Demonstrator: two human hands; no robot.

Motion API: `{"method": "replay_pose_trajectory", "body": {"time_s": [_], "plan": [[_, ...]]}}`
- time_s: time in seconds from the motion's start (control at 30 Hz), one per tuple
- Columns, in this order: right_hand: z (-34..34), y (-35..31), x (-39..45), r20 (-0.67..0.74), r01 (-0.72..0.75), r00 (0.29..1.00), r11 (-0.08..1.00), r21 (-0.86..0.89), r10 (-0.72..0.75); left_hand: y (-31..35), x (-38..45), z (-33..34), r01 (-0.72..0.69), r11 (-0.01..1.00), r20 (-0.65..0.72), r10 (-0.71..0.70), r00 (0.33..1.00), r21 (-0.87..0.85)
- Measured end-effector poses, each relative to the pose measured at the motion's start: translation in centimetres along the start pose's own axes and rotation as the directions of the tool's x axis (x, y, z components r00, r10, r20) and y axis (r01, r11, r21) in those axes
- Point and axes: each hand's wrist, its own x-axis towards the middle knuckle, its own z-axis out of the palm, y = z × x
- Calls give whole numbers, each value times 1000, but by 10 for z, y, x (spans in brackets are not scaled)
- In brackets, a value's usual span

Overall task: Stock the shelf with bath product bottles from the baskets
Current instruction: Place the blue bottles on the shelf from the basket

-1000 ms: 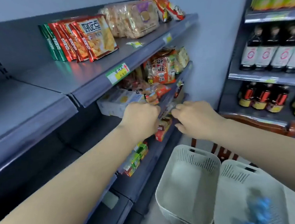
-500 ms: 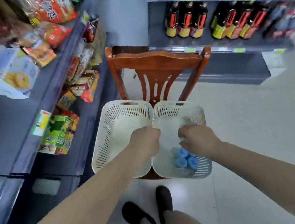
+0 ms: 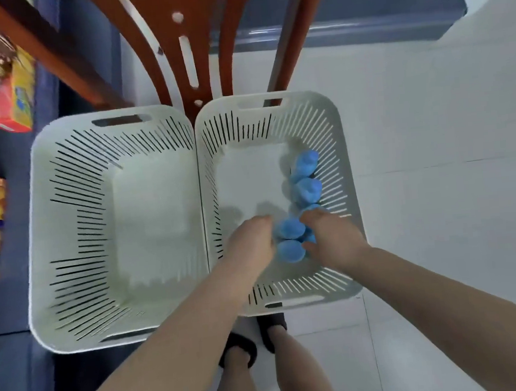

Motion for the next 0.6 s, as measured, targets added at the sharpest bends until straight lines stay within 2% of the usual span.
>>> {"method": "replay_pose_trajectory", "body": {"time_s": [0.17,0.3,0.6], "plan": [[28,12,38,-20,12,1000,997,-74,-14,-9,46,43,-1,999,23,1,1000,34],[43,18,53,-78,25,996,993,-119,-34,-12,69,63,27,999,9,-26,1000,-20],[37,14,55,-203,110,974,992,55,-96,-18,71,60,31,991,1,-31,1000,-134]]}}
